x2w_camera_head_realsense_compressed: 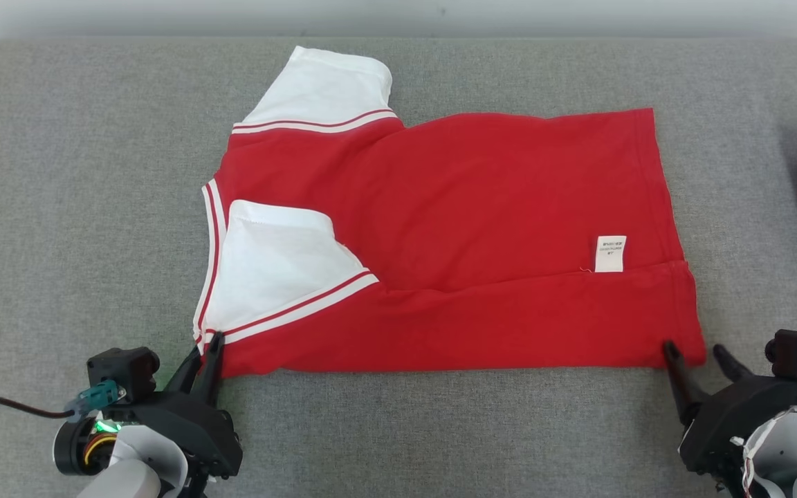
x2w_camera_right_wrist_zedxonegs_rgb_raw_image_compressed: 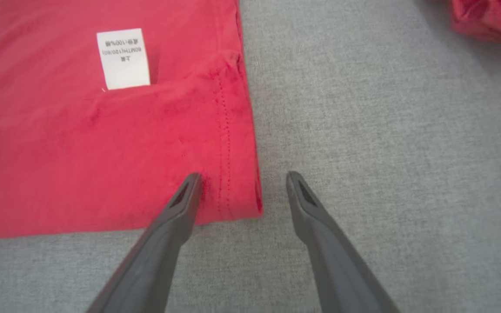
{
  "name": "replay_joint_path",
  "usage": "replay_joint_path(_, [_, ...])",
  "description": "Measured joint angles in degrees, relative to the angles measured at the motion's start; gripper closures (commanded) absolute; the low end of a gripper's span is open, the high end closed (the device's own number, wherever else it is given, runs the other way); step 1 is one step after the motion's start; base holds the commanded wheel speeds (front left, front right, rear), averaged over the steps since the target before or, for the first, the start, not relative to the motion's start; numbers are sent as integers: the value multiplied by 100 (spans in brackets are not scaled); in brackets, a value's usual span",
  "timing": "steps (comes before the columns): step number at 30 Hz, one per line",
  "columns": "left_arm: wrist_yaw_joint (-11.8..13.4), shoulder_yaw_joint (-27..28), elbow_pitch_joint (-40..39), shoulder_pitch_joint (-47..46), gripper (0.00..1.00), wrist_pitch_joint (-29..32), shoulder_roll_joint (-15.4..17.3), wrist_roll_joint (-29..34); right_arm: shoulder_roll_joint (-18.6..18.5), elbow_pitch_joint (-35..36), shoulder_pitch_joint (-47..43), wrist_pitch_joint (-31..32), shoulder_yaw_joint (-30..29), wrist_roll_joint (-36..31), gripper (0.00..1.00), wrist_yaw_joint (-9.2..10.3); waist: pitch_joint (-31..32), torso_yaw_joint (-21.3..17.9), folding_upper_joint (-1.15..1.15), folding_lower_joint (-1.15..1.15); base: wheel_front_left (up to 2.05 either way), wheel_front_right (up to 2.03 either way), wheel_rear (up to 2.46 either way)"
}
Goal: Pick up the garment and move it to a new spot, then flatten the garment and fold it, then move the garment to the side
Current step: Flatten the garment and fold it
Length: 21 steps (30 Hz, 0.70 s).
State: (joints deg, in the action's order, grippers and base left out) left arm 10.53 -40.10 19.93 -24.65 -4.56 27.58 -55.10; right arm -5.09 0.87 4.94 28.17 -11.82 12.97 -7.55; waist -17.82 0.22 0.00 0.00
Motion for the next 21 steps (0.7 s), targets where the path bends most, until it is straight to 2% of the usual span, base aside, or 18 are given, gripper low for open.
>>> replay_joint_path(9, [-3,-22,18,-48,100,-69,-2,65,143,-187,255,365,-166,-132,0,0,-59,2,0,0,0,0,0])
replay_joint_path(10, [-11,-24,22,-54,100,-75,-8,66,155,-213,296,413,-178,-142,15,0,-64,5,0,0,0,0,0])
replay_joint_path(11, [-22,-26,26,-64,100,-80,-9,70,158,-223,327,439,-174,-142,63,0,-68,10,0,0,0,0,0])
replay_joint_path(12, [-27,-27,33,-69,100,-91,-10,83,163,-224,340,456,-174,-144,86,0,-70,13,0,0,0,0,0])
replay_joint_path(13, [-29,-29,43,-76,100,-99,-11,93,170,-224,341,457,-170,-144,100,0,-70,15,0,0,0,0,0])
replay_joint_path(21, [-94,-36,86,-7,100,-169,29,99,210,-65,197,411,-130,-88,100,0,63,-4,0,1,0,0,0])
